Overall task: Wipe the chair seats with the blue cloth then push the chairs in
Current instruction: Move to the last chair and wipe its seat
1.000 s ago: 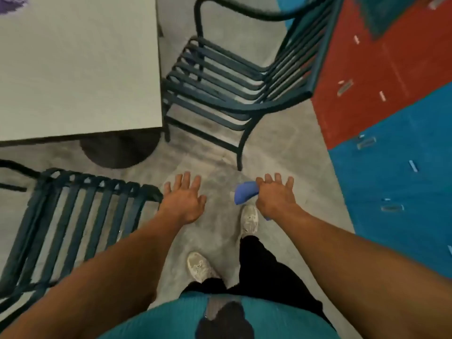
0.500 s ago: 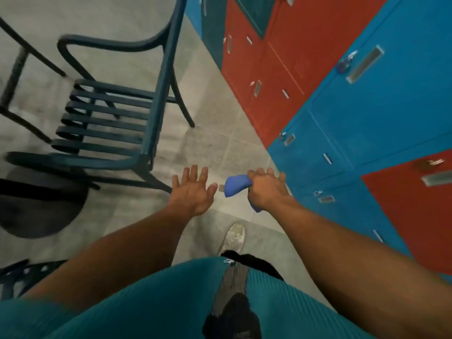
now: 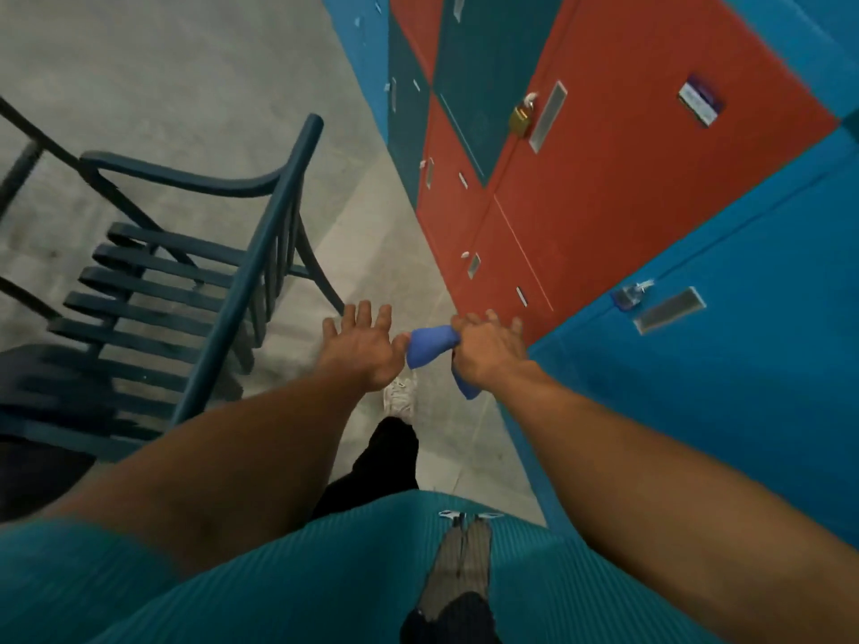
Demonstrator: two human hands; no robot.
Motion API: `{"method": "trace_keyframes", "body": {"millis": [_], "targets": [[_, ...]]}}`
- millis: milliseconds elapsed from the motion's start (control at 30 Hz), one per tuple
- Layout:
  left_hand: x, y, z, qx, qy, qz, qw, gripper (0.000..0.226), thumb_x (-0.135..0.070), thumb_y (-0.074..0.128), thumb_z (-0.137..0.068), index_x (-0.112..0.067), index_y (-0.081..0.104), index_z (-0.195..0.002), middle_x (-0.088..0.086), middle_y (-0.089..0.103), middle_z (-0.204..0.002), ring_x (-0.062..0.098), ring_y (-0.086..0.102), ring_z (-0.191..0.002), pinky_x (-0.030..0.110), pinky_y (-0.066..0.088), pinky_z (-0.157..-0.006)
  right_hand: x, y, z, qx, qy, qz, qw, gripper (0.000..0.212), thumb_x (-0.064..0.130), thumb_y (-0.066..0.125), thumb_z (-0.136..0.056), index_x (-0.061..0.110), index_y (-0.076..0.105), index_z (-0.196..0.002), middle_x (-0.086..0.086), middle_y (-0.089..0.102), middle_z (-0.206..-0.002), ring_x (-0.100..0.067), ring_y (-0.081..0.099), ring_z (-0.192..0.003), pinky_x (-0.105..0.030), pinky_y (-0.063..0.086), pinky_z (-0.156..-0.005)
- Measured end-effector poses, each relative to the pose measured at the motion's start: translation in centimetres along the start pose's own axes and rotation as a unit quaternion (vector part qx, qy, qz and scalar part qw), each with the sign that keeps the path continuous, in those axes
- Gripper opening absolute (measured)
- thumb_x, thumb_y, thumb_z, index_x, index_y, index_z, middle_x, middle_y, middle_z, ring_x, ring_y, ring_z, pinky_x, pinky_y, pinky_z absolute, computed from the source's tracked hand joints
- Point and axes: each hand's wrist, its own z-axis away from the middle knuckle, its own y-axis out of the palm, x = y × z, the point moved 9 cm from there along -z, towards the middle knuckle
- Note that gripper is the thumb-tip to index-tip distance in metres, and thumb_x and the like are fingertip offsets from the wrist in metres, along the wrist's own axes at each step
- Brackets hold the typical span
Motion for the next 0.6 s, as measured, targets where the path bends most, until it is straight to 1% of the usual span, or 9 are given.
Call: {"method": "trace_keyframes", "body": {"millis": [100, 200, 267, 333, 400, 500, 600], "targets": [[-0.1, -2.4, -6.6, 0.011, -0.017, 0.020, 1.000, 0.066, -0.055, 0.018, -0.098, -0.020, 0.008, -0.154, 0.011, 0.005, -0.162, 0.031, 0.001, -0.148, 0.054, 0.004, -0.116, -0.8, -3.2, -6.7, 0.000, 0.000, 0.009, 1.000, 0.055, 0.015, 0.059, -0.078, 0.022, 0.044, -0.130, 0.000, 0.046, -0.139, -0.027, 0.028, -0.137, -0.054, 0.019, -0.108], [-0.5, -6.0, -12.7, 0.013, -0.030, 0.038, 0.999, 0.066, -0.054, 0.016, -0.099, -0.020, 0.008, -0.154, 0.011, 0.004, -0.162, 0.031, 0.000, -0.148, 0.053, 0.002, -0.117, -1.0, -7.7, -12.4, 0.005, -0.002, 0.004, 1.000, 0.058, 0.013, 0.059, -0.080, 0.020, 0.043, -0.135, -0.001, 0.042, -0.145, -0.027, 0.022, -0.141, -0.054, 0.016, -0.111], [-0.7, -8.9, -16.1, 0.004, -0.039, 0.042, 0.998, 0.065, -0.053, 0.017, -0.099, -0.019, 0.009, -0.154, 0.012, 0.005, -0.162, 0.032, 0.001, -0.148, 0.052, 0.003, -0.116, -0.6, -11.0, -15.7, 0.014, -0.012, 0.021, 1.000, 0.059, 0.010, 0.062, -0.078, 0.019, 0.044, -0.133, -0.001, 0.044, -0.143, -0.027, 0.025, -0.140, -0.052, 0.019, -0.112], [-0.6, -12.3, -19.7, -0.008, -0.054, 0.045, 0.997, 0.064, -0.051, 0.017, -0.100, -0.018, 0.010, -0.154, 0.013, 0.006, -0.161, 0.032, 0.002, -0.148, 0.051, 0.003, -0.117, 0.2, -14.6, -19.7, 0.015, -0.027, 0.041, 0.999, 0.061, 0.005, 0.065, -0.071, 0.018, 0.047, -0.128, -0.002, 0.048, -0.138, -0.028, 0.030, -0.136, -0.050, 0.025, -0.108], [-0.4, -15.4, -23.1, -0.015, -0.067, 0.052, 0.996, 0.064, -0.050, 0.017, -0.100, -0.016, 0.010, -0.154, 0.014, 0.006, -0.161, 0.033, 0.001, -0.148, 0.051, 0.004, -0.117, 1.2, -17.7, -23.6, 0.014, -0.038, 0.060, 0.997, 0.064, 0.005, 0.069, -0.066, 0.019, 0.048, -0.125, -0.001, 0.051, -0.134, -0.027, 0.034, -0.133, -0.048, 0.030, -0.104], [0.5, -19.4, -27.8, -0.019, -0.086, 0.075, 0.993, 0.065, -0.050, 0.016, -0.100, -0.015, 0.008, -0.154, 0.015, 0.002, -0.161, 0.034, -0.002, -0.148, 0.051, 0.003, -0.117, 2.7, -21.0, -29.0, 0.008, -0.066, 0.087, 0.994, 0.067, 0.009, 0.074, -0.062, 0.021, 0.049, -0.124, 0.000, 0.053, -0.130, -0.027, 0.038, -0.128, -0.047, 0.033, -0.098], [2.4, -22.8, -32.4, -0.033, -0.113, 0.106, 0.987, 0.065, -0.050, 0.018, -0.100, -0.014, 0.009, -0.154, 0.016, 0.003, -0.161, 0.034, -0.001, -0.148, 0.051, 0.006, -0.118, 4.4, -24.3, -34.3, 0.008, -0.092, 0.114, 0.989, 0.069, 0.007, 0.075, -0.060, 0.020, 0.049, -0.123, -0.003, 0.053, -0.130, -0.028, 0.037, -0.129, -0.047, 0.035, -0.096]]}}
